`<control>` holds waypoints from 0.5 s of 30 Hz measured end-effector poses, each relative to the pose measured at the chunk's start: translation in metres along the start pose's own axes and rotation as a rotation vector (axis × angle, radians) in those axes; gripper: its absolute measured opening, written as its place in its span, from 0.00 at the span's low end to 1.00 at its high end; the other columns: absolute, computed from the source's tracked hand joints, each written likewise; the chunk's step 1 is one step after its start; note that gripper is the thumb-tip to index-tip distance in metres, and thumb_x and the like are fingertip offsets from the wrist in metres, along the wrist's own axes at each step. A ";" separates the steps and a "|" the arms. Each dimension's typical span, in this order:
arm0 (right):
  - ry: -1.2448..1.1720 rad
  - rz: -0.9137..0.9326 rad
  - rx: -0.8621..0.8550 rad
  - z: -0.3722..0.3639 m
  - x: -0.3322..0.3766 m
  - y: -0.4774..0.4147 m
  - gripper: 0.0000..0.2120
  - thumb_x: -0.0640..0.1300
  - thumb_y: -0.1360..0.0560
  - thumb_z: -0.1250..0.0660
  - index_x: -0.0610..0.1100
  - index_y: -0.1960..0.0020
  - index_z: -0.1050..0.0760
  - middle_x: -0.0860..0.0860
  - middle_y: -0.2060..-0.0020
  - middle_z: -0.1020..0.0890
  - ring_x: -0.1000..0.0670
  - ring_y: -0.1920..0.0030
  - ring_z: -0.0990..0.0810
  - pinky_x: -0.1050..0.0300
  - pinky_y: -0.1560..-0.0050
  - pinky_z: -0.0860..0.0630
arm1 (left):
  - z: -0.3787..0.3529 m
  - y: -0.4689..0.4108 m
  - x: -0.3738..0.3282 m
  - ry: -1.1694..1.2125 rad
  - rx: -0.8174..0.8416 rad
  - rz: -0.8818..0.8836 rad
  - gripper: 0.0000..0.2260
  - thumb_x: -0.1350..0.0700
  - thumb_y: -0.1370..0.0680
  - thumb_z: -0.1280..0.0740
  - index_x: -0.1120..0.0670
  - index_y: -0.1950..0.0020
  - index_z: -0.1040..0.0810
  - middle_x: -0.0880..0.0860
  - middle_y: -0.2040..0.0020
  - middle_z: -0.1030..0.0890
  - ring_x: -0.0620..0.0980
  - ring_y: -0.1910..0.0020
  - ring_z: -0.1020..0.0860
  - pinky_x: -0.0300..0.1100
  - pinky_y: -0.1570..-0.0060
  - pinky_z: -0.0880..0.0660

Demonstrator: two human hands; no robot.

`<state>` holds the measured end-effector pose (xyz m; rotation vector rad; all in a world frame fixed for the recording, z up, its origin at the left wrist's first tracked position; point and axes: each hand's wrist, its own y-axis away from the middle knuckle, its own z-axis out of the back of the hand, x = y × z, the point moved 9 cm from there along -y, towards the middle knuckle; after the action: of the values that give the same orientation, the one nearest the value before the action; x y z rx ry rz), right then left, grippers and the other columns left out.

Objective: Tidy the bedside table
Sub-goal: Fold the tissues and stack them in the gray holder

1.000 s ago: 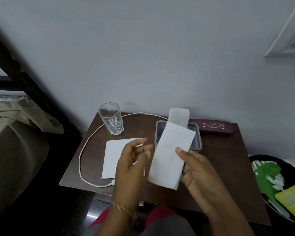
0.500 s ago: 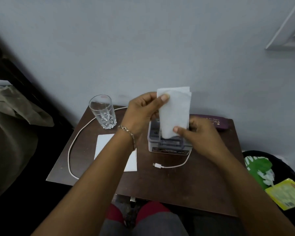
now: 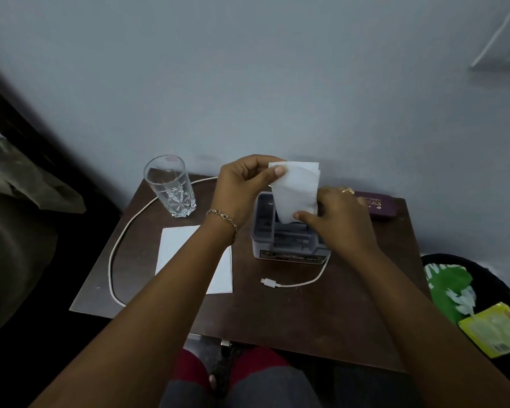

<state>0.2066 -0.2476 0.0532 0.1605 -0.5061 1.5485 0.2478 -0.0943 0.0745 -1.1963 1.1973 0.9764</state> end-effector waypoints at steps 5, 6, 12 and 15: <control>-0.077 -0.049 0.074 -0.001 -0.007 0.004 0.12 0.53 0.30 0.29 0.48 0.50 0.21 0.52 0.62 0.22 0.49 0.60 0.24 0.56 0.64 0.32 | -0.003 -0.002 -0.002 -0.043 0.022 -0.023 0.05 0.64 0.27 0.32 0.58 0.53 0.19 0.49 0.58 0.18 0.39 0.60 0.20 0.31 0.59 0.24; -0.066 -0.046 0.069 -0.002 -0.006 0.005 0.12 0.53 0.30 0.29 0.48 0.51 0.22 0.51 0.61 0.21 0.48 0.60 0.23 0.56 0.65 0.33 | -0.005 -0.003 0.000 -0.055 0.029 -0.022 0.04 0.63 0.27 0.31 0.57 0.54 0.19 0.49 0.58 0.18 0.41 0.59 0.20 0.33 0.58 0.23; -0.271 -0.130 0.020 -0.004 -0.017 0.006 0.15 0.54 0.32 0.28 0.52 0.48 0.22 0.55 0.58 0.19 0.52 0.58 0.23 0.55 0.62 0.29 | -0.007 -0.002 0.018 -0.042 0.024 0.013 0.03 0.62 0.28 0.30 0.54 0.57 0.19 0.51 0.57 0.18 0.44 0.58 0.21 0.37 0.59 0.22; -0.298 -0.147 -0.026 -0.003 -0.023 0.007 0.12 0.51 0.31 0.28 0.50 0.48 0.20 0.51 0.56 0.17 0.51 0.58 0.22 0.55 0.62 0.27 | -0.012 -0.004 0.020 -0.031 0.034 0.008 0.04 0.61 0.28 0.30 0.52 0.58 0.19 0.51 0.57 0.18 0.46 0.56 0.21 0.40 0.57 0.21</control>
<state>0.2018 -0.2673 0.0397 0.4033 -0.7323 1.3804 0.2530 -0.1074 0.0555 -1.1464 1.1901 0.9735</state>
